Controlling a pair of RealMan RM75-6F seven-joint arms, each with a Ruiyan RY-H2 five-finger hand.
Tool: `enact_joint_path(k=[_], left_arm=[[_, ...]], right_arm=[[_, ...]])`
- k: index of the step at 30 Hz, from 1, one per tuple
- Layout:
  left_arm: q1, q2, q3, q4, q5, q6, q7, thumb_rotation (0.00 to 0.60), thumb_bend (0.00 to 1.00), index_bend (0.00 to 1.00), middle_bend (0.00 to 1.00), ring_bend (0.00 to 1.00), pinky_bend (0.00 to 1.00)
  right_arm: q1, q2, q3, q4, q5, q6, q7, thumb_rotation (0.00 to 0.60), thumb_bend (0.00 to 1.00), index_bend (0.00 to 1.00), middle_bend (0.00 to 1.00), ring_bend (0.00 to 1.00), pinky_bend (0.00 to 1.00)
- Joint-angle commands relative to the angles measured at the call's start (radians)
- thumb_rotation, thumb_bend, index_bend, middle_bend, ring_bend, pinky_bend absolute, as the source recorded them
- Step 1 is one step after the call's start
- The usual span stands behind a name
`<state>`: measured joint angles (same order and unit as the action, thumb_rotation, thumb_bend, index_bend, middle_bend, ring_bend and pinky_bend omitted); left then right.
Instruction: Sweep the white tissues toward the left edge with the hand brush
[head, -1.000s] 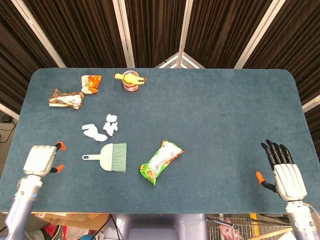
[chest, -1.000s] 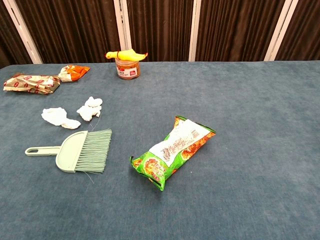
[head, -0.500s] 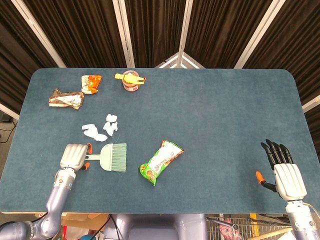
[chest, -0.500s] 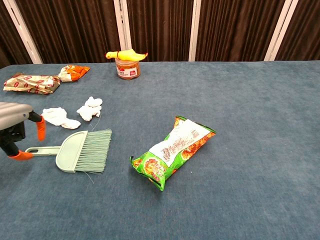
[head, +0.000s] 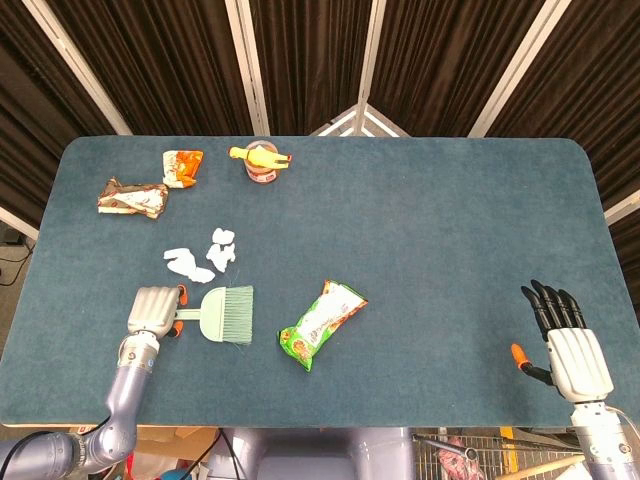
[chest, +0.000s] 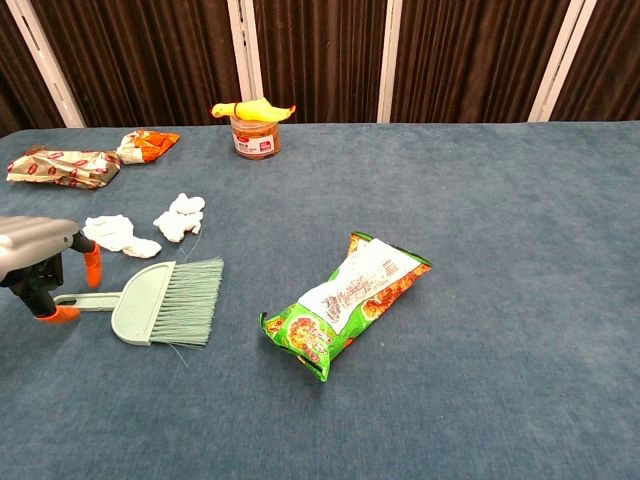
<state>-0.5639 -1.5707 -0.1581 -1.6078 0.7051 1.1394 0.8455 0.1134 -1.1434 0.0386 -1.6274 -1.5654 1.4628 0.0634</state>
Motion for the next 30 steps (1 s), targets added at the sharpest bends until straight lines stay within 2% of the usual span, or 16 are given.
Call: enact_joint_path(k=[1,7,12,14,24,30], left_arm=[[-0.008,-0.010,0.004,0.011,-0.009,0.001,-0.002,0.600,0.42,0.41,1.00,1.00,0.97],[-0.021,-0.041,0.013,0.035,-0.017,0.004,-0.016,0.600,0.45,0.44,1.00,1.00,0.97],[-0.018,-0.040,0.033,0.033,0.027,0.032,-0.031,0.600,0.68,0.65,1.00,1.00,0.98],[-0.013,-0.033,0.037,0.030,0.049,0.041,-0.046,0.600,0.72,0.70,1.00,1.00,0.98],[-0.016,0.061,0.027,-0.032,0.150,0.084,-0.075,0.600,0.75,0.75,1.00,1.00,0.98],[-0.065,0.123,-0.035,-0.085,0.184,0.108,-0.033,0.600,0.75,0.77,1.00,1.00,0.98]], right_arm=[[0.000,0.001,0.000,-0.001,0.000,0.000,-0.001,0.600,0.34,0.00,0.00,0.00,0.00],[-0.001,0.002,0.000,-0.002,0.002,0.000,0.000,0.600,0.34,0.00,0.00,0.00,0.00],[-0.002,0.003,0.001,-0.002,0.004,0.000,0.004,0.600,0.34,0.00,0.00,0.00,0.00],[-0.002,0.004,0.001,-0.002,0.004,0.001,0.005,0.600,0.34,0.00,0.00,0.00,0.00],[-0.001,0.003,0.001,-0.004,0.005,-0.002,0.004,0.600,0.34,0.00,0.00,0.00,0.00],[0.000,0.002,0.000,-0.006,0.007,-0.005,-0.001,0.600,0.34,0.00,0.00,0.00,0.00]])
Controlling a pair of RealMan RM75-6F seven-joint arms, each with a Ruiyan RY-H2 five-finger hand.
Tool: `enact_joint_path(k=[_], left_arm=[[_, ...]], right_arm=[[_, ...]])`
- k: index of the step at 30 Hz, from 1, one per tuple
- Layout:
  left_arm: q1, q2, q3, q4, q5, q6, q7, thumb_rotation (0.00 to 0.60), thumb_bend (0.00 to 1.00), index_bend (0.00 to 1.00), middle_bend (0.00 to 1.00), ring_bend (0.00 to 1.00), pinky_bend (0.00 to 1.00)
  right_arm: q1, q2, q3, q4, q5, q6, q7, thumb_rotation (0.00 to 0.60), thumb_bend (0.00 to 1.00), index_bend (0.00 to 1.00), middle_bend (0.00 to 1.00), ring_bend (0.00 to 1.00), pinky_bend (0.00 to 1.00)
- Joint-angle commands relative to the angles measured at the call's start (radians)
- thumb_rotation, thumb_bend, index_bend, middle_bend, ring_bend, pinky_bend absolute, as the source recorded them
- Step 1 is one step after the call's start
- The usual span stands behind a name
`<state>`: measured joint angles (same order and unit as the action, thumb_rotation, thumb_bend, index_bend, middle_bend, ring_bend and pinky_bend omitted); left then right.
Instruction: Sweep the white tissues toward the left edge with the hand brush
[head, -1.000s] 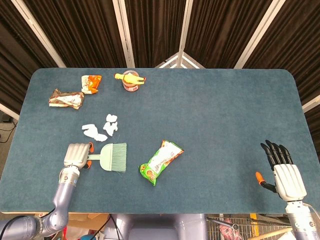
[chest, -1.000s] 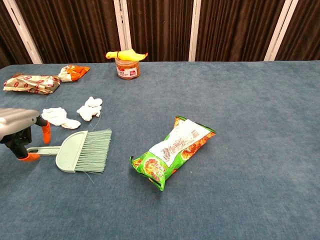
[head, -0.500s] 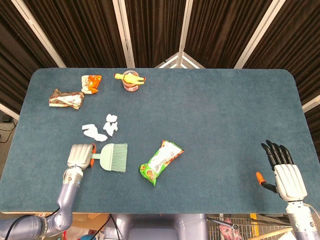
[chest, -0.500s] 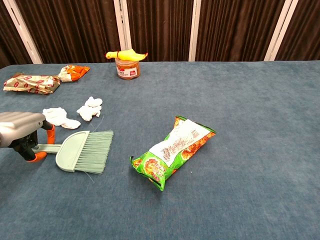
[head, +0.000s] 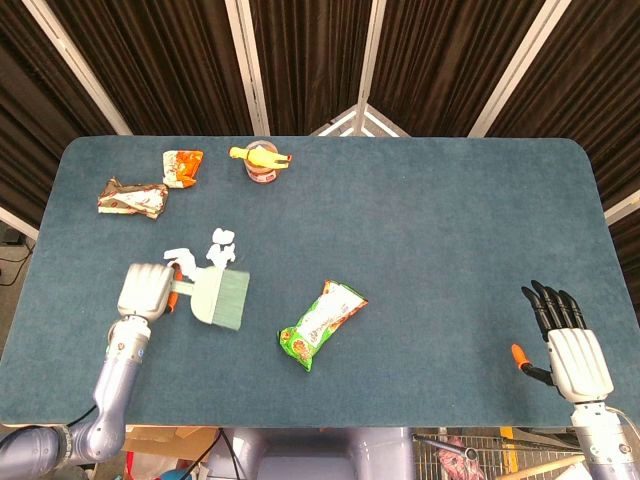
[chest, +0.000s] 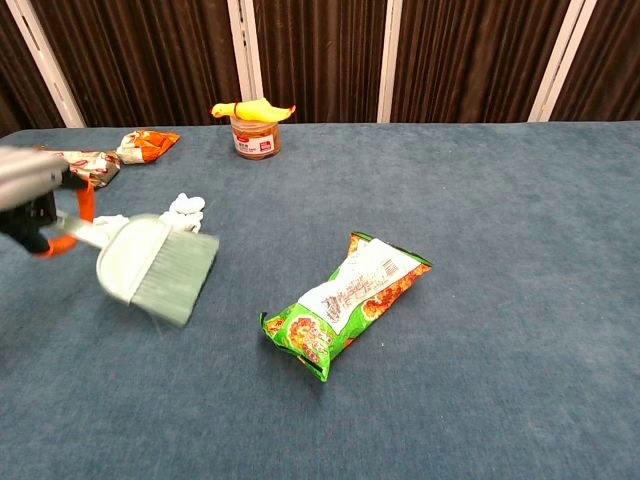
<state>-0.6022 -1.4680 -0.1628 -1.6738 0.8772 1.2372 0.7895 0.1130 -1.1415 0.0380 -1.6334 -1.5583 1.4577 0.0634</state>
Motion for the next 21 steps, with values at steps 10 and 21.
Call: enact_joint_path(k=[10,21], left_arm=[[-0.148,0.011,-0.116,0.013,-0.054,-0.018,0.141,0.600,0.75,0.78,1.00,1.00,0.98],[-0.259,-0.100,-0.131,0.220,-0.181,-0.088,0.226,0.600,0.76,0.79,1.00,1.00,0.98]], right_arm=[[0.002,0.002,0.002,-0.002,0.007,-0.006,0.009,0.600,0.34,0.00,0.00,0.00,0.00],[0.007,0.008,0.007,-0.005,0.025,-0.024,0.035,0.600,0.34,0.00,0.00,0.00,0.00]])
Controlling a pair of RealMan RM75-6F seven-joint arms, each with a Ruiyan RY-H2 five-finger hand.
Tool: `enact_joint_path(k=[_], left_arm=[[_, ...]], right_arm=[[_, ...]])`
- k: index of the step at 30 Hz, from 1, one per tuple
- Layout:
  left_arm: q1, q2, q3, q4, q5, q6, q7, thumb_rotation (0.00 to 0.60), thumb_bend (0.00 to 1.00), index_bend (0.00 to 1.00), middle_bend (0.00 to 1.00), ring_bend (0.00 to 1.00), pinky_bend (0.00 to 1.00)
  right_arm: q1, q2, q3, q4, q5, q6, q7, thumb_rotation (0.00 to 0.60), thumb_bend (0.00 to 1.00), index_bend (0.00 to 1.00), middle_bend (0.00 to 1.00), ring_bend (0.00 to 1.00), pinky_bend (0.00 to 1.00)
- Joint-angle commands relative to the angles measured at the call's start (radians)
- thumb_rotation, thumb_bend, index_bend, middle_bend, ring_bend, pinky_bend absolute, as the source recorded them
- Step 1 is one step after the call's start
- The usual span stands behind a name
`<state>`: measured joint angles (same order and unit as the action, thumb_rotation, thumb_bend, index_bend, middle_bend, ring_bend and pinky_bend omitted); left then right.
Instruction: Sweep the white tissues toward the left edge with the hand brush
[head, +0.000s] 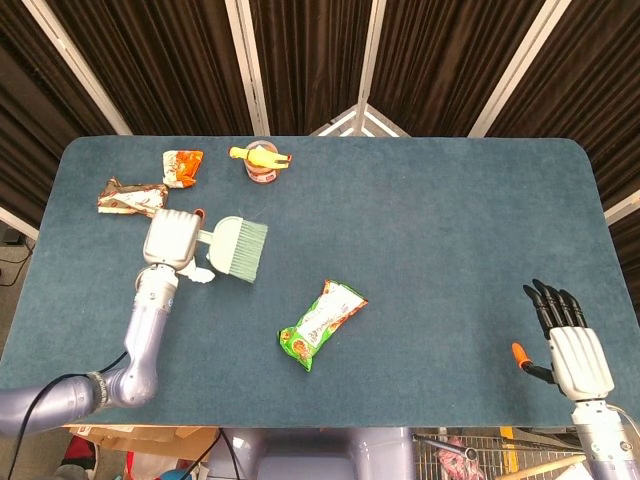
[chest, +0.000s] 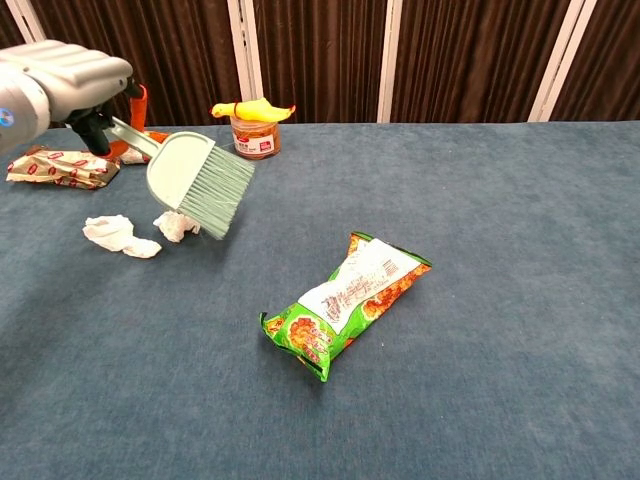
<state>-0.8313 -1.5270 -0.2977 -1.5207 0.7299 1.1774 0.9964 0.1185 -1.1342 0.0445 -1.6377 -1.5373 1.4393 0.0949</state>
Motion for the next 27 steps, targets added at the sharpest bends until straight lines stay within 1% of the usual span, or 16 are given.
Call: enact_joint_path(k=[1,4,7,13,19,24,27], left_arm=[[-0.035,-0.050,0.005,0.084,-0.041,-0.033,0.021,0.600,0.76,0.79,1.00,1.00,0.98],[-0.049,-0.078,0.016,0.137,-0.068,-0.050,0.033,0.600,0.76,0.79,1.00,1.00,0.98],[-0.052,-0.088,0.029,0.166,-0.088,-0.059,0.041,0.600,0.76,0.79,1.00,1.00,0.98],[-0.027,-0.070,0.059,0.190,-0.111,-0.056,0.032,0.600,0.76,0.79,1.00,1.00,0.98],[0.034,0.011,0.103,0.178,-0.105,-0.046,-0.005,0.600,0.76,0.79,1.00,1.00,0.98],[0.100,0.114,0.139,0.163,-0.092,-0.036,-0.056,0.600,0.76,0.79,1.00,1.00,0.98],[0.131,0.173,0.146,0.157,-0.075,-0.028,-0.098,0.600,0.76,0.79,1.00,1.00,0.98]], right_arm=[[0.002,0.001,0.000,0.000,0.007,-0.008,0.005,0.600,0.34,0.00,0.00,0.00,0.00],[0.004,0.004,0.001,-0.003,0.010,-0.014,0.012,0.600,0.34,0.00,0.00,0.00,0.00],[0.006,0.005,0.001,-0.004,0.011,-0.018,0.015,0.600,0.34,0.00,0.00,0.00,0.00],[0.004,0.008,-0.001,-0.008,0.008,-0.014,0.018,0.600,0.34,0.00,0.00,0.00,0.00],[0.002,0.006,-0.002,-0.010,0.004,-0.009,0.012,0.600,0.34,0.00,0.00,0.00,0.00],[0.000,0.002,-0.005,-0.010,-0.006,-0.002,0.000,0.600,0.34,0.00,0.00,0.00,0.00],[-0.001,0.001,-0.006,-0.011,-0.010,0.001,-0.004,0.600,0.34,0.00,0.00,0.00,0.00]])
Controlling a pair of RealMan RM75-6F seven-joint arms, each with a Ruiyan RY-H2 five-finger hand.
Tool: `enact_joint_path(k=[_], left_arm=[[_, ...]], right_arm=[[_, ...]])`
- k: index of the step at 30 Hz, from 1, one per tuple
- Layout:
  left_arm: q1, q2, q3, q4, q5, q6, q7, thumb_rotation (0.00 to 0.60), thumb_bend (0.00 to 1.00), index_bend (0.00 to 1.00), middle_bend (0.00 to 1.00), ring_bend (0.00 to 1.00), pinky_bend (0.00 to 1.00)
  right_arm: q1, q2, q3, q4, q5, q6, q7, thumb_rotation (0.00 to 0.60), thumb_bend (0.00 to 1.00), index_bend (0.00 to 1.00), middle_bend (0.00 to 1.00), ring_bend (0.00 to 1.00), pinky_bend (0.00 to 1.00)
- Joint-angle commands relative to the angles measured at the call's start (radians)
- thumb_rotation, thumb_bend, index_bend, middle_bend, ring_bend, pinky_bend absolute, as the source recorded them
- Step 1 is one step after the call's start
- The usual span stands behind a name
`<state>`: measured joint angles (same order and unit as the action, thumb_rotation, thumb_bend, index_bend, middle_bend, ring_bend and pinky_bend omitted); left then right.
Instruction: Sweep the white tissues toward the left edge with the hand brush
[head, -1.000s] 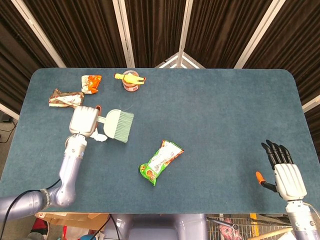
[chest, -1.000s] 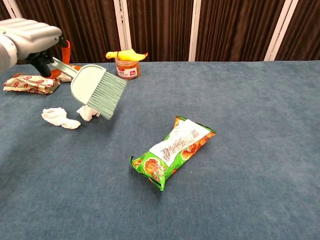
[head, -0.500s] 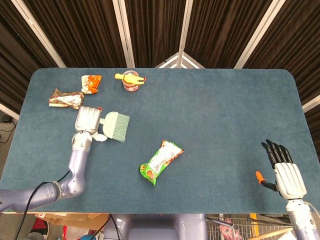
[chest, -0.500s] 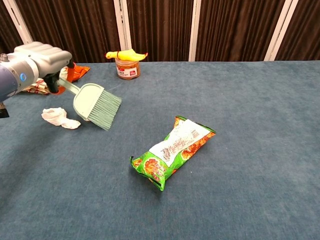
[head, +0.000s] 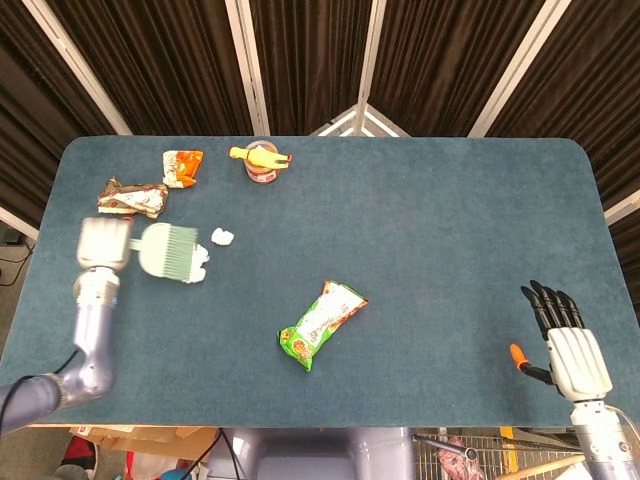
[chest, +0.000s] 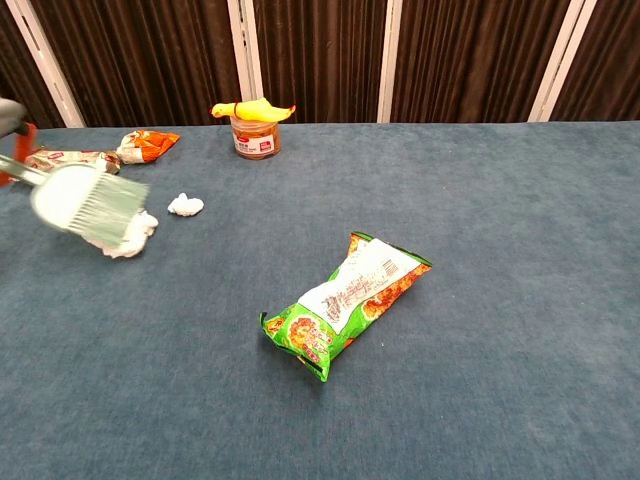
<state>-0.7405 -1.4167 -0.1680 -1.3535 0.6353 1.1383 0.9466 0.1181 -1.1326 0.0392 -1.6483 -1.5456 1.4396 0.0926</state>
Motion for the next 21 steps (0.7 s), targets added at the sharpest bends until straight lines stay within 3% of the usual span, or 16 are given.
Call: enact_joint_path(k=[1,6,12,17,21], left_arm=[[0.048,0.079,0.013,-0.011,0.026,0.015,-0.064,0.600,0.76,0.79,1.00,1.00,0.98],[0.068,0.154,-0.030,-0.036,0.056,0.028,-0.163,0.600,0.76,0.79,1.00,1.00,0.98],[0.037,0.158,-0.093,-0.097,0.064,0.039,-0.205,0.600,0.76,0.80,1.00,1.00,0.98],[-0.015,0.105,-0.110,-0.107,0.045,0.028,-0.159,0.600,0.76,0.80,1.00,1.00,0.98],[-0.084,-0.016,-0.119,-0.032,-0.004,0.021,-0.086,0.600,0.76,0.80,1.00,1.00,0.98]], right_arm=[[0.000,-0.001,0.000,0.000,-0.002,0.001,-0.003,0.600,0.34,0.00,0.00,0.00,0.00],[0.001,-0.005,-0.001,0.001,-0.010,0.006,-0.009,0.600,0.34,0.00,0.00,0.00,0.00],[0.005,-0.010,0.001,0.004,-0.009,0.001,-0.012,0.600,0.34,0.00,0.00,0.00,0.00],[0.006,-0.010,0.002,0.005,-0.003,-0.003,-0.006,0.600,0.34,0.00,0.00,0.00,0.00],[0.008,-0.007,0.002,0.003,-0.001,-0.008,0.004,0.600,0.34,0.00,0.00,0.00,0.00]])
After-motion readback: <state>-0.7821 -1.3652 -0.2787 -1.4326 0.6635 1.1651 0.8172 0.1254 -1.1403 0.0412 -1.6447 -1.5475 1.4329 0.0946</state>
